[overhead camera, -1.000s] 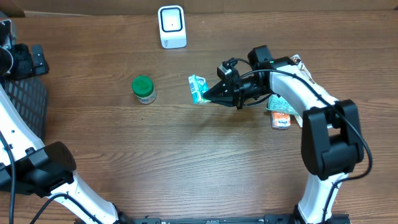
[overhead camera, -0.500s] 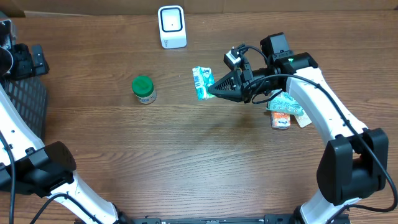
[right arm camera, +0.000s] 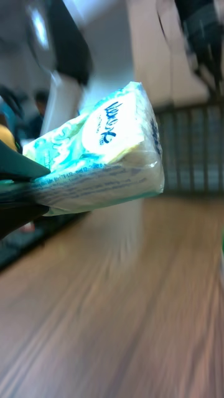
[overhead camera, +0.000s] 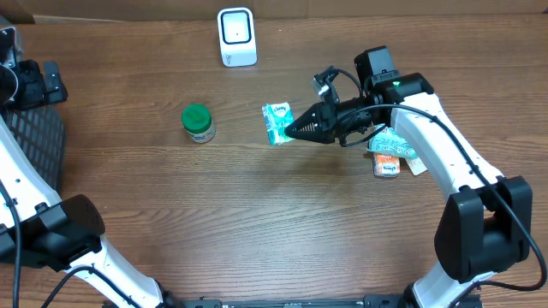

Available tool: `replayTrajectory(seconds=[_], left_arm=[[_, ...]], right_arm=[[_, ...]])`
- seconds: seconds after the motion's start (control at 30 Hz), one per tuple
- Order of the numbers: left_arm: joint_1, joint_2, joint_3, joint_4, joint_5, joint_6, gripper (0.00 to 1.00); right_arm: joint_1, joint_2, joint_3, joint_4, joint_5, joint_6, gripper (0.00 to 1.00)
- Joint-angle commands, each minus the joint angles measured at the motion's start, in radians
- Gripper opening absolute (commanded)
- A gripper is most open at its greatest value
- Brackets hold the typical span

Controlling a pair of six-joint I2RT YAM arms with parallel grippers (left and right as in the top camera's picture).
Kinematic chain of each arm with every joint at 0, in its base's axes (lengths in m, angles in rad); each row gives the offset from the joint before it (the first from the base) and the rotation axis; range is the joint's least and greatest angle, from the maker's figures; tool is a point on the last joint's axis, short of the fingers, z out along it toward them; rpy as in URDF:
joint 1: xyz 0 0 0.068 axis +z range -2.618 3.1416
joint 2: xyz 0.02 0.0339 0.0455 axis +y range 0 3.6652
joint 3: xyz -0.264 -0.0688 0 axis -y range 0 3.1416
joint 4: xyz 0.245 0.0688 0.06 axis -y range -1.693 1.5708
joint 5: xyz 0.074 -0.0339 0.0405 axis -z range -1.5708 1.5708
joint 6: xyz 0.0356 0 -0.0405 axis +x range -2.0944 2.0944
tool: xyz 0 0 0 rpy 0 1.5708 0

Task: Scan the item barcode
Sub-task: 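Lift the small Kleenex pack and carry it up toward the scanner, then hold the small Kleenex pack against the scanner face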

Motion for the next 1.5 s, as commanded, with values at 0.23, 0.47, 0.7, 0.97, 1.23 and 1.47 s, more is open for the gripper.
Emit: replayTrajectory(seconds=[0.23, 0.47, 0.7, 0.97, 1.23, 1.47], left_arm=[[0.005, -0.024, 0.019, 0.002, 0.000, 0.022, 0.99], [0.005, -0.024, 0.019, 0.002, 0.000, 0.022, 0.99], [0.005, -0.024, 0.019, 0.002, 0.000, 0.022, 1.00], [0.005, -0.024, 0.019, 0.002, 0.000, 0.022, 1.00], [0.005, -0.024, 0.019, 0.002, 0.000, 0.022, 1.00], [0.005, -0.024, 0.019, 0.002, 0.000, 0.022, 1.00]], right_arm=[[0.018, -0.024, 0.105, -0.041, 0.483, 0.077, 0.04], [0.033, -0.007, 0.427, -0.186, 0.837, 0.076, 0.04], [0.105, 0.064, 0.700, -0.116, 1.272, 0.000, 0.04], [0.216, 0.167, 0.700, 0.196, 1.663, -0.275, 0.04], [0.242, 0.348, 0.699, 0.495, 1.704, -0.565, 0.04], [0.248, 0.505, 0.699, 0.750, 1.653, -0.753, 0.04]])
